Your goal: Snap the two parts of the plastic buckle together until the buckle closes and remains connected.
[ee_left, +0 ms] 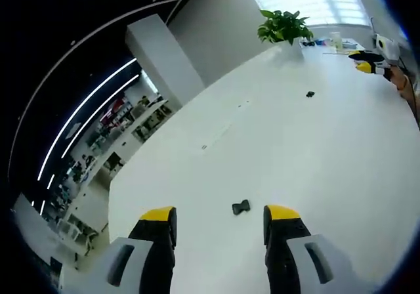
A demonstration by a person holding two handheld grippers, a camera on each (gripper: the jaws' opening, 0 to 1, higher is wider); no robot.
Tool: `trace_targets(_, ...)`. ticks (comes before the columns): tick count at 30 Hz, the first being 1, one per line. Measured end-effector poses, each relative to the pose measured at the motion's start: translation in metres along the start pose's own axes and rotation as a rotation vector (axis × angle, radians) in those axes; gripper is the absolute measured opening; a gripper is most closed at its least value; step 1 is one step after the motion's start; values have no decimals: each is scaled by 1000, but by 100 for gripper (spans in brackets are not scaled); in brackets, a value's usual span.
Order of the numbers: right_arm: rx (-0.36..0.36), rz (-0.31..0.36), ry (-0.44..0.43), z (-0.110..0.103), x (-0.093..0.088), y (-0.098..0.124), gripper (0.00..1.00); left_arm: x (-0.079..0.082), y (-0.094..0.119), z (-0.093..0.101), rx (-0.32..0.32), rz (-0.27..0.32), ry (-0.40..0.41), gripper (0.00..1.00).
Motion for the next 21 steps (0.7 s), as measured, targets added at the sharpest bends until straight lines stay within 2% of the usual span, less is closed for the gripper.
trace_targets(7,10,-6,1,-1,-1,-2,34,2,-13,-5,-65,-32,-33,53)
trace_targets(16,23,10,0,-3,1,-3,34,2,-31,-11,-111,-99,-58,52)
trace_targets(21,24,-4,1,-3,-1,-4,34,0,-37,-10,-146,-137,-95,52)
Point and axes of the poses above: the point that each gripper's makers call its tool centre point, and the gripper's own axes: y roughly backward along the fingers, z roughly to its right, x roughly out of its top, the point moved 9 cm from there along y, roughly backward along the fingers, and after that the axes turned 2 degrees about -y, right-handed, at the moved point
